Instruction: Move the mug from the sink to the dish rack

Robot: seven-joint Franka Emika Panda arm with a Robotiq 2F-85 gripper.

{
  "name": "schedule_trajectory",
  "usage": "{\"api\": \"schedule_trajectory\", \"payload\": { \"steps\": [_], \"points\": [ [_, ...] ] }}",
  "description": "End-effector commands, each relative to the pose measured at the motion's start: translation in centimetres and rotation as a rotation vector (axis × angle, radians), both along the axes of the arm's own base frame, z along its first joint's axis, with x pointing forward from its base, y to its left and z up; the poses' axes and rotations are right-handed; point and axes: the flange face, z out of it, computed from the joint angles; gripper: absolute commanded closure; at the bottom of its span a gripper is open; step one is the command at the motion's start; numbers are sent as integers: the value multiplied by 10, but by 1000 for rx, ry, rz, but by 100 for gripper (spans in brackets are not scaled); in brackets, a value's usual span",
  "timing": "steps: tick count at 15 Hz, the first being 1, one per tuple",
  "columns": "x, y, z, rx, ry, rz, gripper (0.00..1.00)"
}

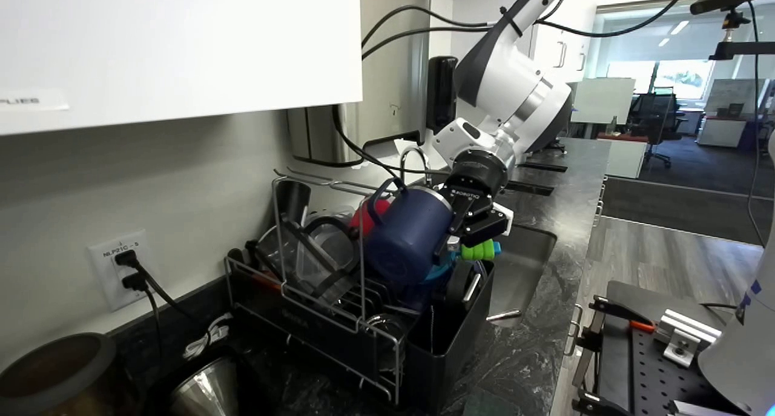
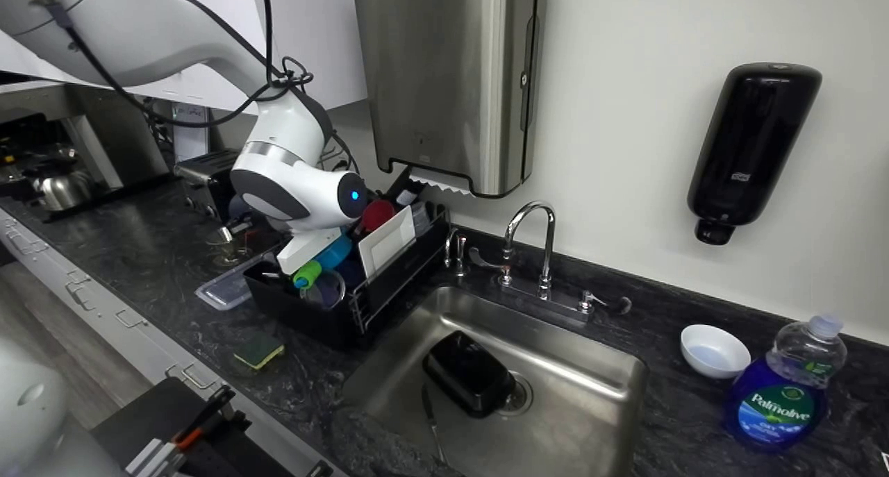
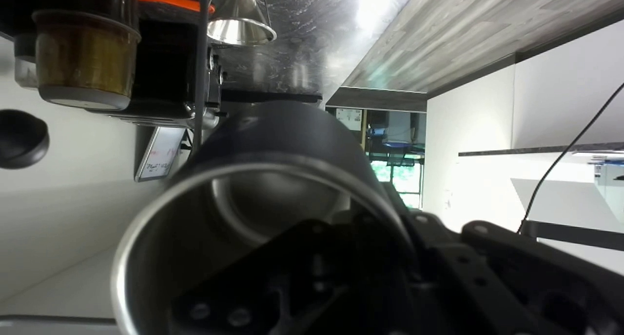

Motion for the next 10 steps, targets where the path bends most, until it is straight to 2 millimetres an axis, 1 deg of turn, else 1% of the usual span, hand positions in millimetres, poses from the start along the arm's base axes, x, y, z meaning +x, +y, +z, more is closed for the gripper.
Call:
{"api": "schedule_trajectory", "payload": {
  "steps": [1, 9, 10],
  "points": [
    [10, 1, 0, 9, -12, -16, 98],
    [15, -6, -2, 11, -9, -31, 98],
    [15, -7, -2, 10, -9, -35, 69]
  ]
}}
